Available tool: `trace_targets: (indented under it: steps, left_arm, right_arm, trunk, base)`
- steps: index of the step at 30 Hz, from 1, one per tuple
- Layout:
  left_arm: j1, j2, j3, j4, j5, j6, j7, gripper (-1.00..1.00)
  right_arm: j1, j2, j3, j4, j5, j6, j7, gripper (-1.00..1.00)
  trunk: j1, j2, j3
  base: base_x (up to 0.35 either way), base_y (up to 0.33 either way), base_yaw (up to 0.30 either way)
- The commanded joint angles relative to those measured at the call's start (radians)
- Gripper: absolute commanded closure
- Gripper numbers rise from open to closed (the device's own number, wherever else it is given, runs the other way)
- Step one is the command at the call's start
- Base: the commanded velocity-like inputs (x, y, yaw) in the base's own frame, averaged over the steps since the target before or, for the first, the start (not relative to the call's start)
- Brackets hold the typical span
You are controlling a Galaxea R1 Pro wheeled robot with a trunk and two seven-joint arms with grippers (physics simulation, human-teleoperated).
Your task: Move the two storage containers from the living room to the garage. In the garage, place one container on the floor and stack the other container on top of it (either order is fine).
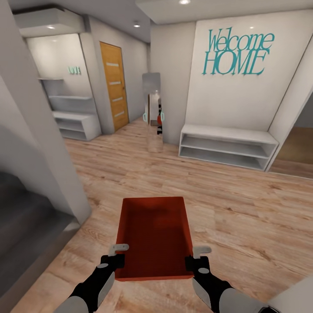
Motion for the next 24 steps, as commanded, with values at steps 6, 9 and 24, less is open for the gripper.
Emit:
trace_targets:
  steps: [6,9,24]
  left_arm:
    - [-0.001,0.001,0.011,-0.003,-0.010,0.007,0.012,1.00]
    - [-0.001,0.001,0.011,-0.003,-0.010,0.007,0.012,1.00]
    - [-0.001,0.001,0.011,-0.003,-0.010,0.007,0.012,1.00]
  right_arm:
    - [-0.001,-0.023,0.013,0.017,-0.007,-0.007,-0.079,1.00]
    - [-0.001,-0.023,0.013,0.017,-0.008,-0.007,-0.078,1.00]
    - [-0.001,-0.023,0.013,0.017,-0.008,-0.007,-0.078,1.00]
  trunk:
    - [0.001,-0.001,-0.001]
    - [0.001,-0.001,-0.001]
    - [0.001,-0.001,-0.001]
  base:
    - [0.322,0.000,0.000]
    - [0.322,0.000,0.000]
    - [0.322,0.000,0.000]
